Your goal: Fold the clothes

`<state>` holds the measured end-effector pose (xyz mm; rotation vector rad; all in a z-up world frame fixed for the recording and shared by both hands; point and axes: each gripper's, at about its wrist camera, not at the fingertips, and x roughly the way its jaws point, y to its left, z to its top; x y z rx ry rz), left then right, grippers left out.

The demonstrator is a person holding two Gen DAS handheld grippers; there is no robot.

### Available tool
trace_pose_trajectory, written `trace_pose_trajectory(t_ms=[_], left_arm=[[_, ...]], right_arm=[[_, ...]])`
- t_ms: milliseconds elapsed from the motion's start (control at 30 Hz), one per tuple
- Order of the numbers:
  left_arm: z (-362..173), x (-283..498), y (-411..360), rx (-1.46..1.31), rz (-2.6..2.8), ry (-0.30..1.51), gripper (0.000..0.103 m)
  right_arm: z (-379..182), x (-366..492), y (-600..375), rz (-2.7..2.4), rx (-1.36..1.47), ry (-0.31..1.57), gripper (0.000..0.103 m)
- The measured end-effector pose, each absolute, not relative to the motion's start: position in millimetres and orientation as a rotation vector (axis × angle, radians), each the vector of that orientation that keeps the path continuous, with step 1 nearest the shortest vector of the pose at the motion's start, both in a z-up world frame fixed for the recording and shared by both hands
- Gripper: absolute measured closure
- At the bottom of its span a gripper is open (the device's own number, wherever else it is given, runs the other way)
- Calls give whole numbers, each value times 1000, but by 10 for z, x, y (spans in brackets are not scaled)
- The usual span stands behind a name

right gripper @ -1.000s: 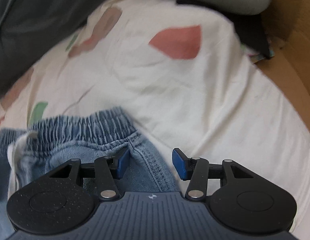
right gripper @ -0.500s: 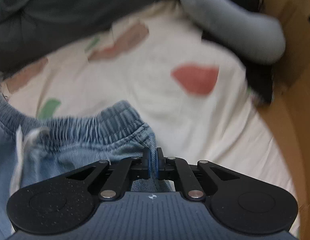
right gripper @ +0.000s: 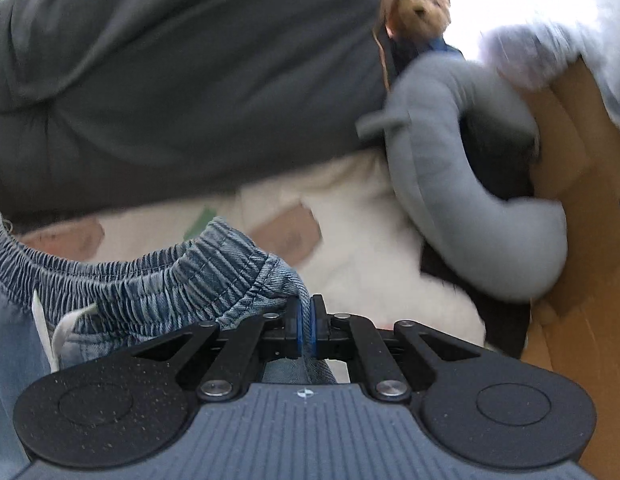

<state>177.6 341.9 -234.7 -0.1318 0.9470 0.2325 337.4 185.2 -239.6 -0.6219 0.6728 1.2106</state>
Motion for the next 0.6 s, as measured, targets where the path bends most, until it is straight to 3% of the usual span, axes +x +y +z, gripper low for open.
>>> trace_pose_trajectory(t_ms=[433, 600], left_arm=[[-1997, 1797, 3974, -94, 363, 898, 93], [-2159, 1841, 4178, -144, 363, 946, 92]], right_arm=[[-1961, 3067, 2839, 1239, -604, 578, 102], [-2009, 3003, 3102, 1248, -653, 595, 101]])
